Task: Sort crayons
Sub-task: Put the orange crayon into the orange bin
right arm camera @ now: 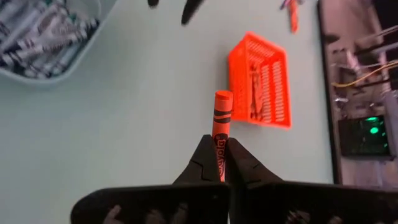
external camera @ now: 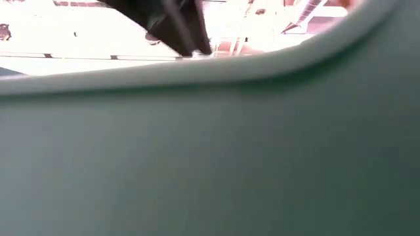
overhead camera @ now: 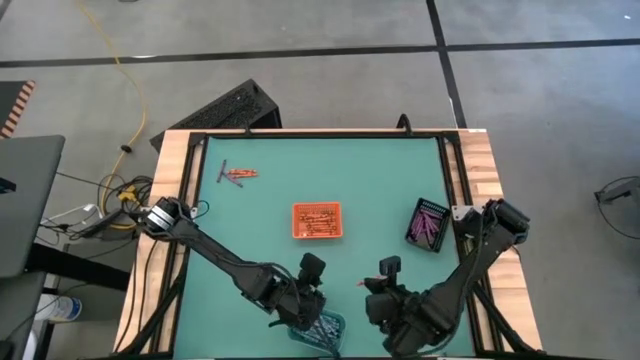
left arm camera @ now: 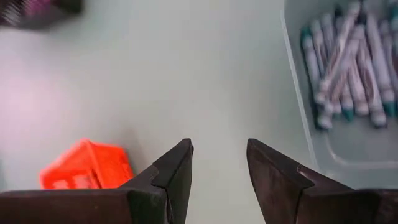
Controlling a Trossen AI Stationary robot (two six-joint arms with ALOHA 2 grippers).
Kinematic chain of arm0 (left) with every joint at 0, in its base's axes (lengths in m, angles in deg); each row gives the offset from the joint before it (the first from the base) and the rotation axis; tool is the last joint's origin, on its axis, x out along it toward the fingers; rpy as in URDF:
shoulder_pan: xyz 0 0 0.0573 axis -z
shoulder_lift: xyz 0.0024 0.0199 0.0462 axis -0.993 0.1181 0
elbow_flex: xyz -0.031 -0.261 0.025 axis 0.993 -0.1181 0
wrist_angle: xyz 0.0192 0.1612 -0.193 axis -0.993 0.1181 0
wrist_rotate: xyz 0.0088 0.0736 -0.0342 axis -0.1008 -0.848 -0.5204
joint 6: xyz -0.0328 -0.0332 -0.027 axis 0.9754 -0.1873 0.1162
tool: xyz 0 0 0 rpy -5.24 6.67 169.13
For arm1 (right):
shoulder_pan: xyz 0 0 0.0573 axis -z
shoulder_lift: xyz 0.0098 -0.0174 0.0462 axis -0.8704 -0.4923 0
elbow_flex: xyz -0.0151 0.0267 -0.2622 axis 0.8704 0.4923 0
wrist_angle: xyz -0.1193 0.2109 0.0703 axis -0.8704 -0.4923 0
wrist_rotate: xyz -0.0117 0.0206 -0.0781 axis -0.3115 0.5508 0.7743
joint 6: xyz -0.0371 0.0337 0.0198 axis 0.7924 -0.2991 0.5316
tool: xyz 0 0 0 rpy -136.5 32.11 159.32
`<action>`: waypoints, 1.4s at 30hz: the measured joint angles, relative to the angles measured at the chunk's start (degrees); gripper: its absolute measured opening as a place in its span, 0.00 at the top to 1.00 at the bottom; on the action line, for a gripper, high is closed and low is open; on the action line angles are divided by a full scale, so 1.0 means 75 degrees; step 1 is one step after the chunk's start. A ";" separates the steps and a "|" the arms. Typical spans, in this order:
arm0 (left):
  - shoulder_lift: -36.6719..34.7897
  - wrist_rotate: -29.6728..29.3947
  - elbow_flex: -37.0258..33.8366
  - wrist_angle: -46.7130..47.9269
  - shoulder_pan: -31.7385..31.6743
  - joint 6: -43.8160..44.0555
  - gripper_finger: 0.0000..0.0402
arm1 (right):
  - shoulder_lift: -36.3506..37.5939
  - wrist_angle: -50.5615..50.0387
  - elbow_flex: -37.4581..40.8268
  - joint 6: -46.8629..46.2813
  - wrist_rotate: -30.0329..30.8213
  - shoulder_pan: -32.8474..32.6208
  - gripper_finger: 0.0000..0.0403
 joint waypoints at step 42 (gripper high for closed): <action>-0.5251 0.3076 -0.5418 -0.5253 -0.3554 -0.2467 0.65 | 0.0009 0.1820 -0.0248 0.2813 0.1766 0.1672 1.00</action>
